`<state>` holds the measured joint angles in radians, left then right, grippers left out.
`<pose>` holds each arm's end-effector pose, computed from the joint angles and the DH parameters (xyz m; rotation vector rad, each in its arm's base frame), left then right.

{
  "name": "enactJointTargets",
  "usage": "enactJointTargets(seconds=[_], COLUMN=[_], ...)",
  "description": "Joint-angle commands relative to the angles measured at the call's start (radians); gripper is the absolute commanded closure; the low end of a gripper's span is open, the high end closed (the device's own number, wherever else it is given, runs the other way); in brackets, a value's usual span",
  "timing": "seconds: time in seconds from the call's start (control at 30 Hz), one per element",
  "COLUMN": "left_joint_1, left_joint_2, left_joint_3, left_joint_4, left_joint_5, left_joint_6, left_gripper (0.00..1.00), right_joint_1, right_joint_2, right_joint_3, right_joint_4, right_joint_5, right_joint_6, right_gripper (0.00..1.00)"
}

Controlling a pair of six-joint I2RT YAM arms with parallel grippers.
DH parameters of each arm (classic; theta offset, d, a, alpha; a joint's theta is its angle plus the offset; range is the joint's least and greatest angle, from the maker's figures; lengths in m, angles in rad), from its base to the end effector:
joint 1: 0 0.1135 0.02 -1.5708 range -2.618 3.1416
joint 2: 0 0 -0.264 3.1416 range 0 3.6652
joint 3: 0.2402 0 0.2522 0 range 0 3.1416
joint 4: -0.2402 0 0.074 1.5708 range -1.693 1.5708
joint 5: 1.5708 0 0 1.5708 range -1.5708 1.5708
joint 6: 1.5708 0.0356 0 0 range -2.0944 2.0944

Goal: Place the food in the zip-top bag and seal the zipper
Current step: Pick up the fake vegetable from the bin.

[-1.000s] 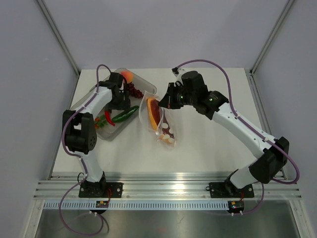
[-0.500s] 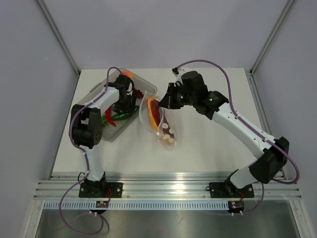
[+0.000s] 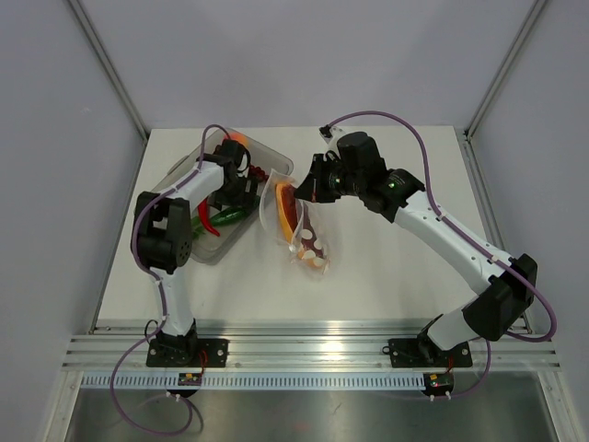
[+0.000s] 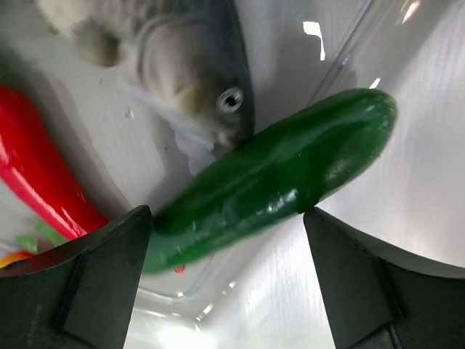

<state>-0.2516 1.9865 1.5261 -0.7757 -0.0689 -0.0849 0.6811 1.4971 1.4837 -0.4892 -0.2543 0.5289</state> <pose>0.3964 -0.0994 0.1965 0.2169 2.7919 0.0159 0.2595 0.2219 0.3812 -0.3343 2.1890 0.9749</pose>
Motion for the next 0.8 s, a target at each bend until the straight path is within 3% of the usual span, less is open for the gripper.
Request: enactJointTargets(seconds=[0.0,0.1,0.27,0.33,0.7,0.77], left_joint_1=[-0.011,-0.012,-0.012,-0.012,-0.012,-0.012], left_joint_2=[0.044,0.034,0.017,0.005,-0.166,-0.201], left_joint_3=[0.028,0.016,0.008,0.006,0.058,0.066], left_joint_4=[0.042,0.065,0.064,0.055,-0.007,-0.014], left_joint_5=[0.017,0.034,0.006,-0.008,-0.014,0.001], left_joint_6=[0.005,0.004,0.004,0.004,0.001,-0.004], left_gripper=[0.10,0.16,0.42,0.48,1.00,1.00], right_joint_1=[0.015,0.015,0.017,0.017,0.018,0.017], right_joint_2=[-0.037,-0.040,-0.038,-0.035,-0.029,-0.028], right_joint_3=[0.004,0.000,0.001,0.003,0.004,0.004], right_joint_4=[0.067,0.066,0.066,0.069,0.074,0.074], right_joint_5=[-0.017,-0.014,-0.014,-0.017,-0.020,-0.020], right_joint_6=[0.003,0.000,-0.001,-0.001,0.002,0.003], right_gripper=[1.00,1.00,1.00,1.00,1.00,1.00])
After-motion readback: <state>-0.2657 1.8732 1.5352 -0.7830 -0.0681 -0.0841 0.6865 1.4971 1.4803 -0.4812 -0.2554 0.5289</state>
